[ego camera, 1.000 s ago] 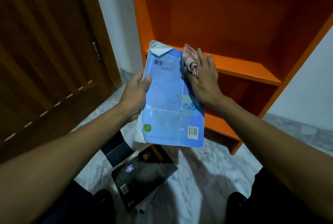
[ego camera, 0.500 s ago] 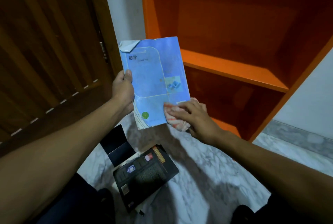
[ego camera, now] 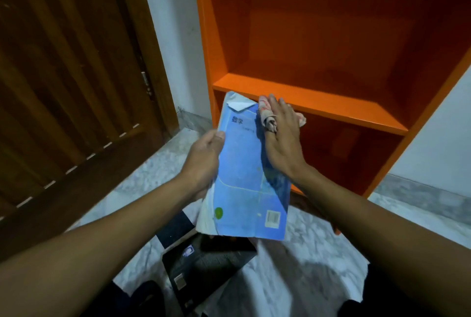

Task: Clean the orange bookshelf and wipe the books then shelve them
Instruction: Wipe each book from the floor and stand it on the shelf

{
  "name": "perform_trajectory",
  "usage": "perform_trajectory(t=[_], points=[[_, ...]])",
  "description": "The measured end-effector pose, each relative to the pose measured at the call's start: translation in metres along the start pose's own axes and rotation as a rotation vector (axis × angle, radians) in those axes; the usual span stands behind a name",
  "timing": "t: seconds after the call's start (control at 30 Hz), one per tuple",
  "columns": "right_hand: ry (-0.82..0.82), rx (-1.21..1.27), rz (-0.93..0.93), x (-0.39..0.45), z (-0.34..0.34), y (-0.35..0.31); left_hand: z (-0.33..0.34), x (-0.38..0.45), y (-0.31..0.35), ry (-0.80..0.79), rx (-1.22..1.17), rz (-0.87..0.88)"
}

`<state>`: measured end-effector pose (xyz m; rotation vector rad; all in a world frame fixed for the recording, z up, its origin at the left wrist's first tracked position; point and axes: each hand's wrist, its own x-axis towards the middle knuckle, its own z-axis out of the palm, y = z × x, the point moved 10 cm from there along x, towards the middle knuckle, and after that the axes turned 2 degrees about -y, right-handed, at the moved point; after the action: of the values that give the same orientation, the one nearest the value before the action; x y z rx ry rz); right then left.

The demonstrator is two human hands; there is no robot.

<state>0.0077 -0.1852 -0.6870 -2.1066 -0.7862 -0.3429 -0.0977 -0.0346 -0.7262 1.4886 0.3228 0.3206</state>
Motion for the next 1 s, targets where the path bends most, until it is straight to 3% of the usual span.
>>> perform_trajectory(t=[0.13,0.37,0.53,0.7,0.8,0.87,0.93,1.0], points=[[-0.122,0.031,-0.198,-0.022,0.04,-0.04,0.016,0.004,-0.014,0.016,-0.062,-0.066],[-0.382,0.155,-0.356,-0.08,0.076,-0.053,-0.015,0.017,-0.041,0.143,-0.456,-0.331],[-0.512,0.269,-0.441,-0.108,0.076,-0.057,-0.035,0.022,-0.025,0.204,-0.49,-0.245],[-0.595,0.141,-0.542,-0.133,0.078,-0.047,-0.058,0.018,-0.015,0.2,-0.53,-0.236],[-0.704,0.022,-0.353,-0.132,0.094,-0.005,-0.065,0.014,-0.012,0.165,-0.593,-0.274],[-0.707,0.056,-0.05,-0.124,0.096,0.036,-0.066,0.012,-0.013,0.141,-0.631,-0.297],[-0.675,0.329,0.391,-0.121,0.088,0.069,-0.066,0.009,-0.014,0.129,-0.634,-0.324],[-0.64,0.753,0.738,-0.124,0.086,0.07,-0.064,0.007,-0.018,0.123,-0.618,-0.344]])
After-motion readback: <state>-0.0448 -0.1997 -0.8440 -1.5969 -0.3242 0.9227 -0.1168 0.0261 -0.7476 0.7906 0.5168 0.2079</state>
